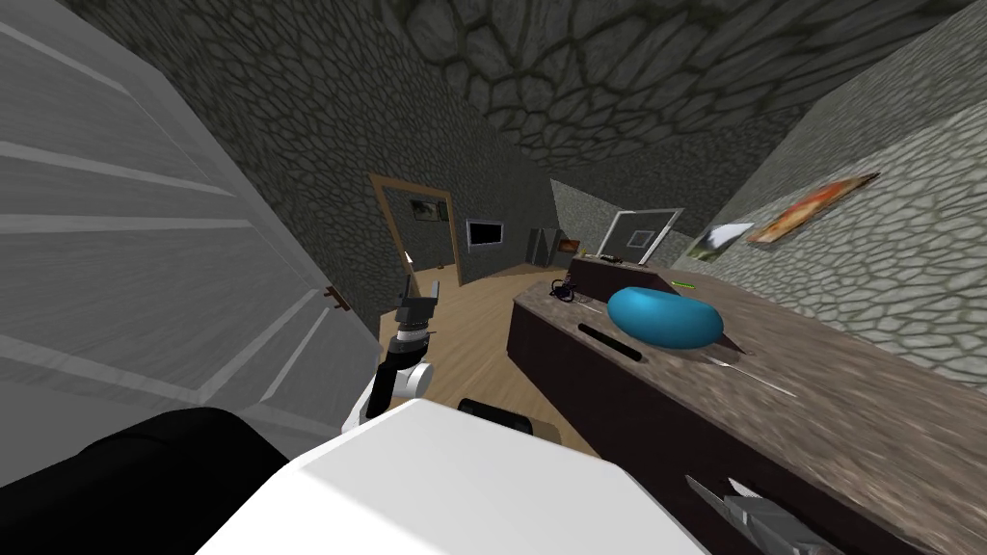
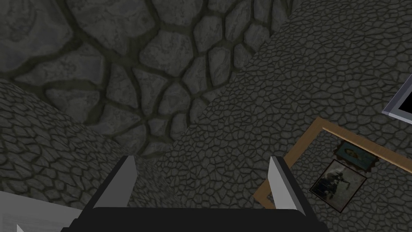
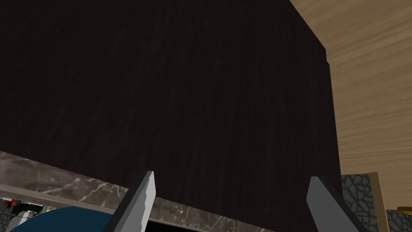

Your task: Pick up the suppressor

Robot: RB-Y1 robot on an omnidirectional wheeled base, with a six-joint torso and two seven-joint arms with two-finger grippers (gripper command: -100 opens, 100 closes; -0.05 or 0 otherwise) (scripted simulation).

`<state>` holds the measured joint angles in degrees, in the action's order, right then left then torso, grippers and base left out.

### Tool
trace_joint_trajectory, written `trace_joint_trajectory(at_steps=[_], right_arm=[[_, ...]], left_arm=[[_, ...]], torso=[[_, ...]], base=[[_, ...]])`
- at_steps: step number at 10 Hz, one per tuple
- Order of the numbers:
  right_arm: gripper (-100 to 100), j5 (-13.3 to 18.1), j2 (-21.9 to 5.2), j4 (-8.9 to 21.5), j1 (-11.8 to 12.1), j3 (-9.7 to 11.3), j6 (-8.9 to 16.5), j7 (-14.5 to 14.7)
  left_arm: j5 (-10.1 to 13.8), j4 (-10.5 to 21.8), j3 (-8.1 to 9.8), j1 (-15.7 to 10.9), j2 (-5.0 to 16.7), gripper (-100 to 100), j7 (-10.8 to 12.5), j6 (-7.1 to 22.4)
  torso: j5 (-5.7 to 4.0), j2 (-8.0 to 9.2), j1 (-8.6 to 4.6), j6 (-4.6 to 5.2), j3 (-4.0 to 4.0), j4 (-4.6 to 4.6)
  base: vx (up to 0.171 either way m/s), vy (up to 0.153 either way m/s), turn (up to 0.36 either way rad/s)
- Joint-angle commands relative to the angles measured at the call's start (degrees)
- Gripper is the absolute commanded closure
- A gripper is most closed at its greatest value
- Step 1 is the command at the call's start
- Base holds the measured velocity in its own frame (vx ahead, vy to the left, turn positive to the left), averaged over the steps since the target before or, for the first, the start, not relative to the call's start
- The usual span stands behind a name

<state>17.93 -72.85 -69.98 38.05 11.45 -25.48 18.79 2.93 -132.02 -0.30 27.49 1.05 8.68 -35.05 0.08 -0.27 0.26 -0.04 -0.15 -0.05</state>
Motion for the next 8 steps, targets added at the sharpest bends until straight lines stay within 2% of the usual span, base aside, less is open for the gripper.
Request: trace_joint_trajectory(at_steps=[1, 4, 5, 8], right_arm=[[-100, 1.7, -2.9, 2.9, 0.4, 0.6, -0.5, 1.3], [-100, 4.8, -8.4, 8.4, 0.7, 1.9, -2.0, 2.7], [-100, 4.8, -8.4, 8.4, 0.7, 1.9, -2.0, 2.7], [-100, 7.8, -12.0, 12.5, 0.8, 3.1, -3.6, 3.9]], left_arm=[[0.0, 0.0, 0.00, 0.0, 0.0, 0, 0.0, 0.0], [0.0, 0.0, 0.00, 0.0, 0.0, 0, 0.0, 0.0], [0.0, 0.0, 0.00, 0.0, 0.0, 0, 0.0, 0.0], [0.0, 0.0, 0.00, 0.0, 0.0, 0, 0.0, 0.0]], torso=[[0.00, 0.00, 0.00, 0.00, 0.00, 0.00], [0.05, -0.44, 0.28, -0.01, -0.25, -0.10], [0.06, -0.48, 0.20, -0.01, -0.28, -0.12], [-0.02, -0.24, -0.01, 0.01, -0.14, -0.06]], base=[[0.109, 0.109, 0.233], [0.185, 0.129, 0.196], [0.120, 0.053, 0.071], [0.153, 0.054, 0.190]])
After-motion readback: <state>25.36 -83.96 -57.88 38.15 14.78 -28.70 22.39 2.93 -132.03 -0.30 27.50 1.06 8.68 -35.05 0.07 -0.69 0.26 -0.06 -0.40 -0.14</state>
